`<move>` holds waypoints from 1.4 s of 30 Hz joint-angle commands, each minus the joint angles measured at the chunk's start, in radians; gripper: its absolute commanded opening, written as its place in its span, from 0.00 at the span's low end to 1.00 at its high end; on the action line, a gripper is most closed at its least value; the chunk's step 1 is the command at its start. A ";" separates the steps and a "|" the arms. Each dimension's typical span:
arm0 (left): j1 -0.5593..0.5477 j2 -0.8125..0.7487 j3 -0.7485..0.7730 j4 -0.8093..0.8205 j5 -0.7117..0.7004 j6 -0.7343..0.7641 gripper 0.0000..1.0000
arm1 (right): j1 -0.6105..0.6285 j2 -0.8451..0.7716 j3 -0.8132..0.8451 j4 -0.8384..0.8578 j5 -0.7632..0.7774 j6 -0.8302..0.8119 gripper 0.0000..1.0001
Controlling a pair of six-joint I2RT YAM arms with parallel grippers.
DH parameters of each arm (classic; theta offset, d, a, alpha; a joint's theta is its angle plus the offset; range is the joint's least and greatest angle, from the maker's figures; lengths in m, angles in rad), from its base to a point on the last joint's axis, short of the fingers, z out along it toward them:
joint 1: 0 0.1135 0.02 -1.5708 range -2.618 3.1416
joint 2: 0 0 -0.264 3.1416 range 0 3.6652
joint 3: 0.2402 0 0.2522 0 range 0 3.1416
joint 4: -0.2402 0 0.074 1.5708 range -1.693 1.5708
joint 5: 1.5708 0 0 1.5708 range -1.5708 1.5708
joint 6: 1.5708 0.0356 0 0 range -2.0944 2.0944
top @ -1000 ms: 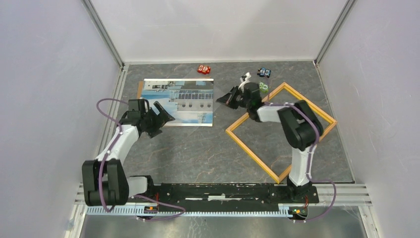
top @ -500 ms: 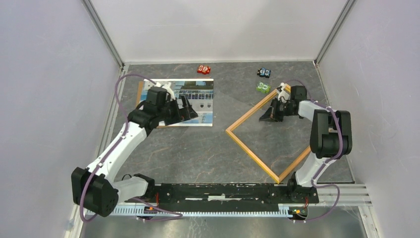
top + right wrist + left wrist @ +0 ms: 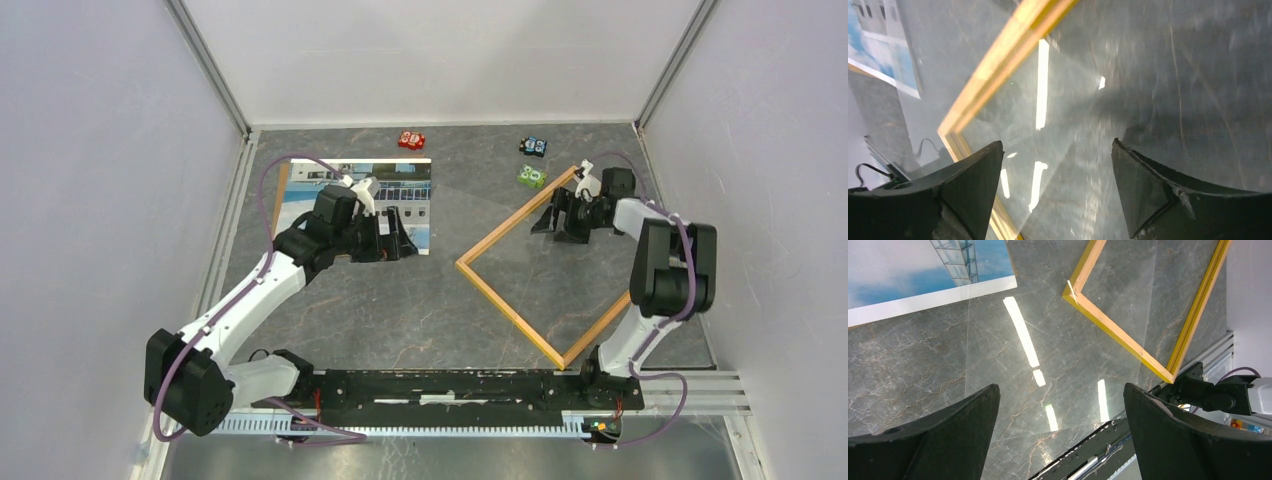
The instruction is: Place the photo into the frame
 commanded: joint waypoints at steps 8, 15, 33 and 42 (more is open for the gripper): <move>-0.002 0.061 0.070 0.077 0.132 0.015 1.00 | 0.017 -0.415 -0.574 0.452 -0.125 0.241 0.89; -0.005 0.073 0.093 0.093 0.169 -0.011 1.00 | 0.127 -0.475 -0.786 0.725 -0.118 0.461 0.80; -0.012 0.079 0.239 0.057 0.208 0.051 1.00 | 0.141 -0.428 -0.958 1.258 -0.078 0.760 0.37; -0.012 0.040 0.227 -0.027 0.061 0.187 1.00 | 0.102 -0.451 -0.745 0.924 -0.017 0.577 0.00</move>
